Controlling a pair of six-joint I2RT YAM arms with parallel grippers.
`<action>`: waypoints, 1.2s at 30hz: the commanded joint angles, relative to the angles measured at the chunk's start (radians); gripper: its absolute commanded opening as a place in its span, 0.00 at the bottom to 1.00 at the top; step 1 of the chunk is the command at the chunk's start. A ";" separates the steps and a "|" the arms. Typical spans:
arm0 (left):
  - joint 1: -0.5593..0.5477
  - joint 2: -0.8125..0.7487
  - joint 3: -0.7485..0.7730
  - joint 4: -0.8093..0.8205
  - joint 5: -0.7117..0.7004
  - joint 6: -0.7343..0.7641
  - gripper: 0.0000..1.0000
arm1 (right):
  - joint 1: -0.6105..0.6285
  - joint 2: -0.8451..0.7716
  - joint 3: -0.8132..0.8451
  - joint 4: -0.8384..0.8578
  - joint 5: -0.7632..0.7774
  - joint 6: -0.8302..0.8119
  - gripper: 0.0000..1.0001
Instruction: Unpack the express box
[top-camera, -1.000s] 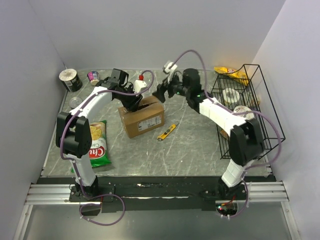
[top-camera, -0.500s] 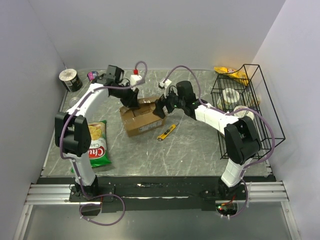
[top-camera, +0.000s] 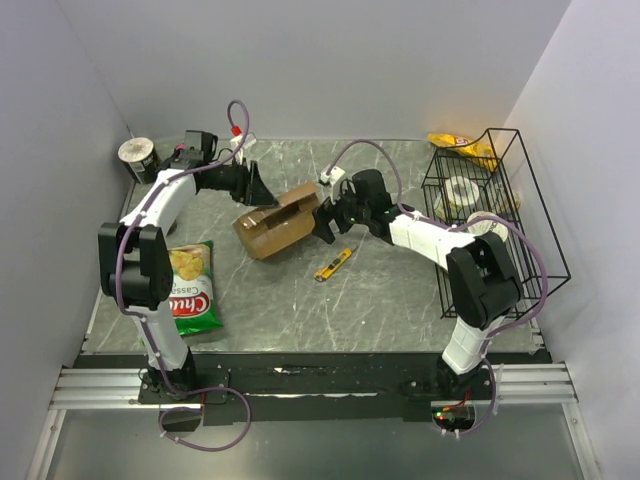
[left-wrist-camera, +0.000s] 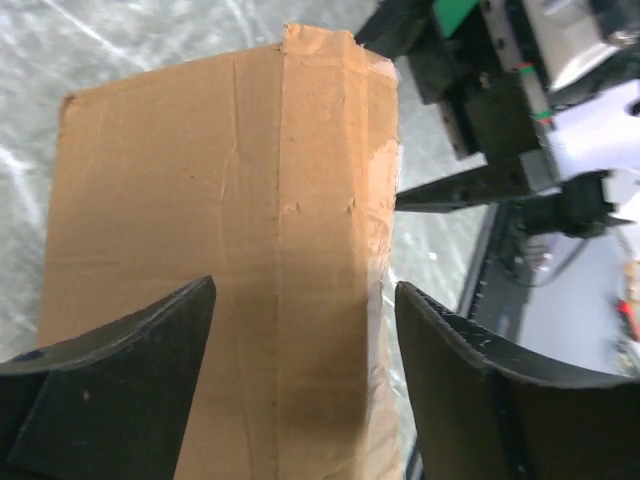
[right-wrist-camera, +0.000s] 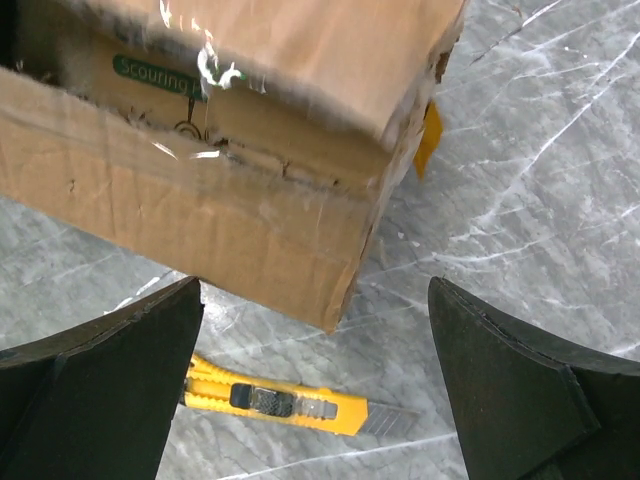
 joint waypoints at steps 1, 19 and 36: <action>-0.010 -0.053 0.056 0.047 -0.143 0.034 0.79 | 0.006 0.022 0.071 -0.009 0.013 0.035 1.00; -0.211 -0.369 -0.260 0.300 -0.910 0.433 0.96 | 0.004 0.070 0.261 -0.074 0.016 0.115 1.00; -0.159 -0.128 -0.041 0.170 -0.889 0.380 0.73 | -0.003 -0.077 0.177 -0.109 -0.070 0.028 1.00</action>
